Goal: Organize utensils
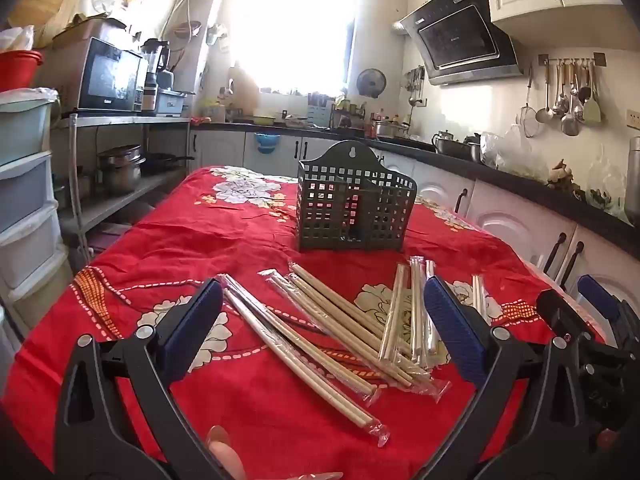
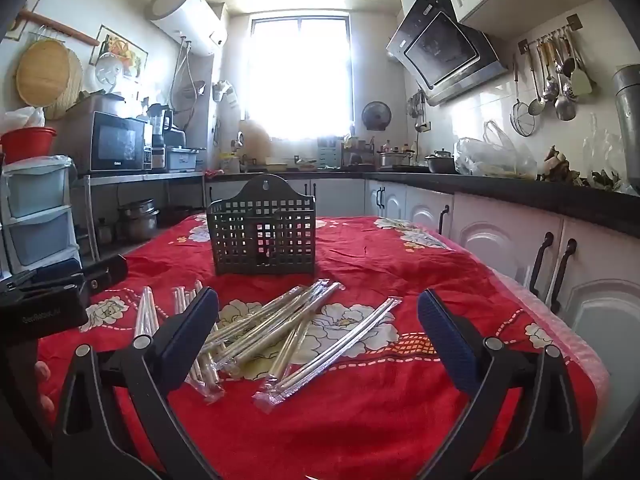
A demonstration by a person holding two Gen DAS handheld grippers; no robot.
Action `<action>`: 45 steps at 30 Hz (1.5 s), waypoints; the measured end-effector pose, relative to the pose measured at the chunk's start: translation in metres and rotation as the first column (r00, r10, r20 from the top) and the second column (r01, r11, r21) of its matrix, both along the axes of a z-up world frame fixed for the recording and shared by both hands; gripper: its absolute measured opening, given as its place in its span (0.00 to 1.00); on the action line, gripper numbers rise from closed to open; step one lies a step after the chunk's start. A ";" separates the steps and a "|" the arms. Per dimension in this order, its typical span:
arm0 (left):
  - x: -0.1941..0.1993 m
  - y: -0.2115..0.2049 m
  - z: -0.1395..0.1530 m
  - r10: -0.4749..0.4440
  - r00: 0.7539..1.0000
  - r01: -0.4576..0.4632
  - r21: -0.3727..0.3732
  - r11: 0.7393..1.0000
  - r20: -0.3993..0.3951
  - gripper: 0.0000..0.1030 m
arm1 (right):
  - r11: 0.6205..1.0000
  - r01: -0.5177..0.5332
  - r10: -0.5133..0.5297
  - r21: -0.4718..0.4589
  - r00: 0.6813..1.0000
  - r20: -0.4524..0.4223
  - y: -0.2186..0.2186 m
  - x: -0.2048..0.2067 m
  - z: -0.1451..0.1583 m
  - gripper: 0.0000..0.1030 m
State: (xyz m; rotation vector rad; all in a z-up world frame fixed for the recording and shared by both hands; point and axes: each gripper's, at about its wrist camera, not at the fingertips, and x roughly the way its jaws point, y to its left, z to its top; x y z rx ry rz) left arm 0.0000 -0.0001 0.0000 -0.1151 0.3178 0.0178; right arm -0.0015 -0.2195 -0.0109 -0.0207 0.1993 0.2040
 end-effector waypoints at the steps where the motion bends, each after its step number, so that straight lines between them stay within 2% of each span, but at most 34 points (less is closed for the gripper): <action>1: 0.000 0.001 0.000 -0.001 1.000 0.000 -0.016 1.000 -0.005 0.90 | 1.000 -0.001 0.001 0.003 1.000 -0.003 0.000 0.000 0.000 0.94; 8: 0.000 0.001 0.000 0.001 1.000 -0.001 -0.017 1.000 -0.006 0.90 | 1.000 -0.004 0.005 0.014 1.000 -0.031 0.000 0.004 -0.003 0.94; 45: 0.001 0.007 0.001 0.000 1.000 0.000 -0.030 1.000 -0.004 0.90 | 0.999 -0.003 0.004 0.039 1.000 -0.021 0.000 0.002 0.000 0.94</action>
